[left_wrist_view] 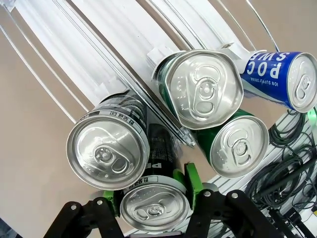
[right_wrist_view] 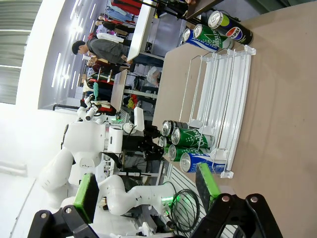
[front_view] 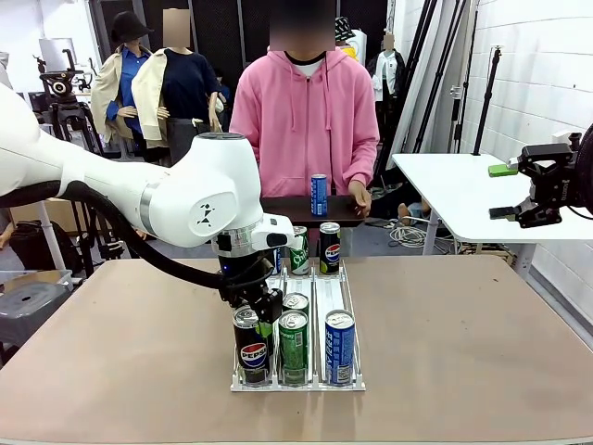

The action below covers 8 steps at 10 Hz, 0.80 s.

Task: Retrieve and hand over the desired beverage to the person.
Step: Pick up another can of the same type that the person held from the Automatic Can Dispenser.

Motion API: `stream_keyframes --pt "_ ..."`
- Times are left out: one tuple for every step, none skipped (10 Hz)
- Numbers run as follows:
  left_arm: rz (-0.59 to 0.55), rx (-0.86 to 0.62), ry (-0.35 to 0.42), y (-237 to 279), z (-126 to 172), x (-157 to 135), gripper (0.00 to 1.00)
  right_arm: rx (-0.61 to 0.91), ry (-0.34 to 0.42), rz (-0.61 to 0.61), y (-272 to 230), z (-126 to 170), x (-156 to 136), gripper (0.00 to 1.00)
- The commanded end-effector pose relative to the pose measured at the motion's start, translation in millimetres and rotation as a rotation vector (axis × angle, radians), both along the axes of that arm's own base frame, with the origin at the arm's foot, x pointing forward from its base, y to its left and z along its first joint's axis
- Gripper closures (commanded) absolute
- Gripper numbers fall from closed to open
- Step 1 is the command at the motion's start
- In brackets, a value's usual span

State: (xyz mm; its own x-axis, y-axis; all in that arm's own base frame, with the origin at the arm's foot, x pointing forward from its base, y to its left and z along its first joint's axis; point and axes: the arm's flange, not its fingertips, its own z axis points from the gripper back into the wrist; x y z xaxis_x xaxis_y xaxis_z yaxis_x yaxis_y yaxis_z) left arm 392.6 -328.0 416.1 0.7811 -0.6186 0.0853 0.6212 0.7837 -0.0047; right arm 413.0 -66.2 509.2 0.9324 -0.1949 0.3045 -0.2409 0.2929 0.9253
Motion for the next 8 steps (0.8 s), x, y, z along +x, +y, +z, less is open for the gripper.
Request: stream_keyframes --pt "-0.014 0.003 0.000 0.4 0.0 0.1 1.00 -0.006 0.002 0.004 -0.6 0.6 0.9 0.00" --pt "0.000 0.000 0.000 0.0 0.0 0.0 1.00 -0.006 0.002 0.004 -0.6 0.6 0.9 0.00" --pt "0.006 0.010 -0.003 -4.7 11.5 -1.7 1.00 -0.006 0.002 0.004 -0.6 0.6 0.9 0.00" --pt "0.019 0.040 0.006 -9.7 25.2 -4.7 1.00 -0.006 0.002 0.004 -0.6 0.6 0.9 0.00" --pt "0.020 0.076 0.000 -14.7 41.3 -8.5 1.00 -0.006 0.002 0.004 -0.6 0.6 0.9 0.00" --pt "0.024 0.099 -0.004 -21.5 58.5 -14.0 1.00 -0.006 0.002 0.004 -0.6 0.6 0.9 0.00" --pt "0.010 0.102 -0.018 -27.5 73.7 -20.5 1.00 -0.006 0.002 0.004 -0.6 0.6 0.9 0.00" --pt "0.008 0.114 -0.034 -32.4 85.9 -25.8 1.00 -0.006 0.002 0.004 -0.6 0.6 0.9 0.00"
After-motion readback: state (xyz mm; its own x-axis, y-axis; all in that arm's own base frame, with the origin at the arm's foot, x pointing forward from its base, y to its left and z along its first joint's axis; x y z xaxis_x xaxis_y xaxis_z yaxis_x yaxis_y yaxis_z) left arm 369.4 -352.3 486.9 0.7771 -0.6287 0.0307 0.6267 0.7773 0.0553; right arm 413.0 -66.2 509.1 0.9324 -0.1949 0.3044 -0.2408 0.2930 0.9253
